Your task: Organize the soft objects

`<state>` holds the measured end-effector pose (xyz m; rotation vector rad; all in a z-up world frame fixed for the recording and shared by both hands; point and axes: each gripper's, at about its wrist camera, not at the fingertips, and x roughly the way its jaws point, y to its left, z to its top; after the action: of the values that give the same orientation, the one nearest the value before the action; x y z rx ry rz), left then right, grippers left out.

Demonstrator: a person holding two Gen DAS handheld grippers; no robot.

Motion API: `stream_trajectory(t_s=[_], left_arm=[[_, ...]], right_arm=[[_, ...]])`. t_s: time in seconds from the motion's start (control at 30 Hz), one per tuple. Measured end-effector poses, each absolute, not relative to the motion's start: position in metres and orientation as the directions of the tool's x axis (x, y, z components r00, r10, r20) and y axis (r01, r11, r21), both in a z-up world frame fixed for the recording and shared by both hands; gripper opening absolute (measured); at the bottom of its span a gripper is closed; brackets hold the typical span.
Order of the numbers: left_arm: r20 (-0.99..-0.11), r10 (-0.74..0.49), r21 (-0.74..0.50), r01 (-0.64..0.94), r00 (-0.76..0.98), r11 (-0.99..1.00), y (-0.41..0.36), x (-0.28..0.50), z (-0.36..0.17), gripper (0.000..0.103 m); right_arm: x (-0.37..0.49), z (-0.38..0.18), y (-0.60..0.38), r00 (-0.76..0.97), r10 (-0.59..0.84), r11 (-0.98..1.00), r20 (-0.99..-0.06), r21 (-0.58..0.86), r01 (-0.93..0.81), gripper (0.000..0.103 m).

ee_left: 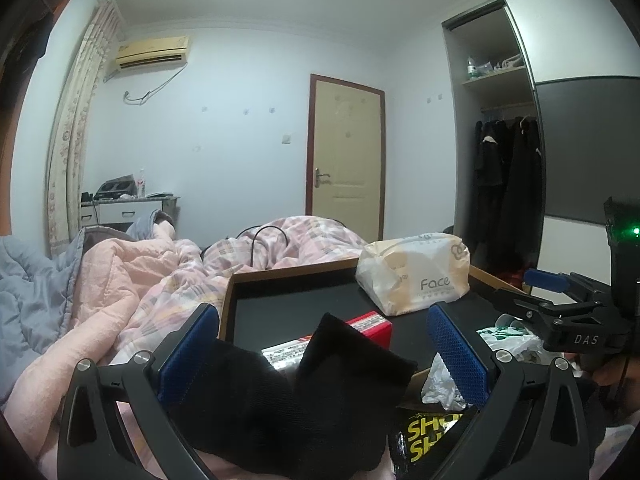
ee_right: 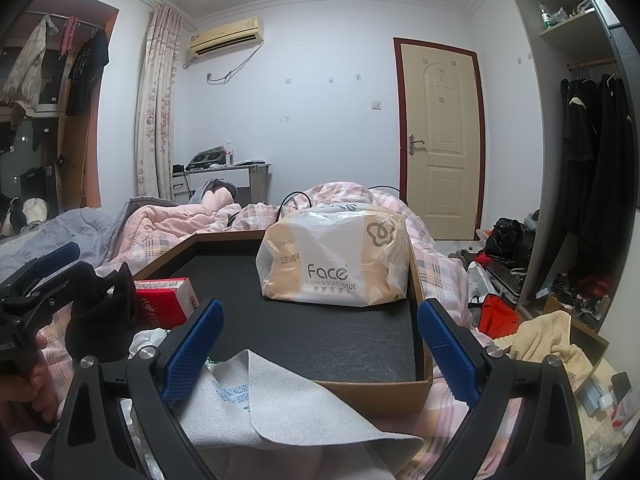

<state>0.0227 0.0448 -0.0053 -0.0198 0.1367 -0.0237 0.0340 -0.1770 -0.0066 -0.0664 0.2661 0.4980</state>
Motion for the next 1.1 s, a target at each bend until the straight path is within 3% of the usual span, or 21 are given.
stream_trajectory(t_s=[1.1], left_arm=[[-0.14,-0.033,-0.012,0.032,0.99,0.999,0.0406,0.0217,-0.004,0.103]], right_arm=[[0.034,-0.0066,-0.177,0.845,0.463,0.877,-0.268,0.002,-0.48,0.097]])
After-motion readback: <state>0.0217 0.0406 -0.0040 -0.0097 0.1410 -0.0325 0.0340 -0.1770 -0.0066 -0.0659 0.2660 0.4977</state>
